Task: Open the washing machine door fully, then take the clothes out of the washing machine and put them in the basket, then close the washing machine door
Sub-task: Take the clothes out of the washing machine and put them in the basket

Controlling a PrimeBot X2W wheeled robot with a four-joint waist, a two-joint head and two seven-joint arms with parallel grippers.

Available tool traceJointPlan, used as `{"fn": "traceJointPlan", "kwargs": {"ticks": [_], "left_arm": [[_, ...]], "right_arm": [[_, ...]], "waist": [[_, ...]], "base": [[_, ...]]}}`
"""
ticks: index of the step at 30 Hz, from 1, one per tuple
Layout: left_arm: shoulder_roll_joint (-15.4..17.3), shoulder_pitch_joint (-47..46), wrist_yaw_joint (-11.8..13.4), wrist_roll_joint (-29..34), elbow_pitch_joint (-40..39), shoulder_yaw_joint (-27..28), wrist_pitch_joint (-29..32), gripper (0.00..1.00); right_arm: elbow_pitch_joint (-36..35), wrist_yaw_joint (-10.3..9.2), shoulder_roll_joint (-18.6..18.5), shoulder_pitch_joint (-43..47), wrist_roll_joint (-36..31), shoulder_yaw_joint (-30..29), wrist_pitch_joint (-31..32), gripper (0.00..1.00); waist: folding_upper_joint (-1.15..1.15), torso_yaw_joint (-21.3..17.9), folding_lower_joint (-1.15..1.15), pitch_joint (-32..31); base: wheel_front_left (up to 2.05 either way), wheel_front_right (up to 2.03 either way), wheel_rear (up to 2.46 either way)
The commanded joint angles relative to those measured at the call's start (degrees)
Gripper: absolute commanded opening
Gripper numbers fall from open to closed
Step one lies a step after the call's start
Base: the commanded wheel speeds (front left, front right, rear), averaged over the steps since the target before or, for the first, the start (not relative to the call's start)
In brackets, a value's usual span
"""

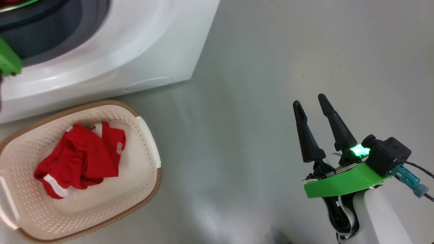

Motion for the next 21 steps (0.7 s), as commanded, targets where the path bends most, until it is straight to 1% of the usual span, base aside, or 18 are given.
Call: {"fn": "traceJointPlan", "kwargs": {"ticks": [1,6,9,16,19,21], "left_arm": [[2.15,0.79,-0.17,-0.96,-2.01,0.72,-0.83,0.0],[1.77,4.56,-0.17,-3.56,-6.41,0.75,-1.52,0.0],[2.18,7.08,-0.17,-4.39,-11.19,1.67,-1.58,0.0],[2.07,16.04,-0.17,-3.64,-23.47,7.54,-1.6,0.0],[1.41,20.07,-0.17,-2.62,-27.92,10.13,-1.6,0.0],[1.16,21.31,-0.17,-2.26,-29.37,10.93,-1.6,0.0]], "right_arm": [[-1.04,0.09,0.1,1.35,-0.57,0.65,-0.27,1.0],[-0.57,0.09,0.1,1.94,-1.35,0.04,-0.27,1.0],[-0.28,0.09,0.1,2.49,-1.84,-0.31,-0.27,1.0],[0.66,0.09,0.1,3.89,-3.08,-1.12,-0.27,1.0],[0.98,0.09,0.1,4.58,-3.65,-1.3,-0.27,1.0],[1.1,0.09,0.1,4.81,-3.81,-1.44,-0.27,1.0]], "waist": [[0.0,1.11,0.0,-1.16],[0.0,2.64,0.0,-3.48],[0.0,3.55,0.0,-4.96],[0.0,5.8,0.0,-8.33],[0.0,6.73,0.0,-9.73],[0.0,7.04,0.0,-10.13]], "base": [[0.0,0.0,0.0],[0.0,0.0,0.0],[0.0,0.0,0.0],[0.0,0.0,0.0],[0.0,0.0,0.0],[0.0,0.0,0.0]]}}
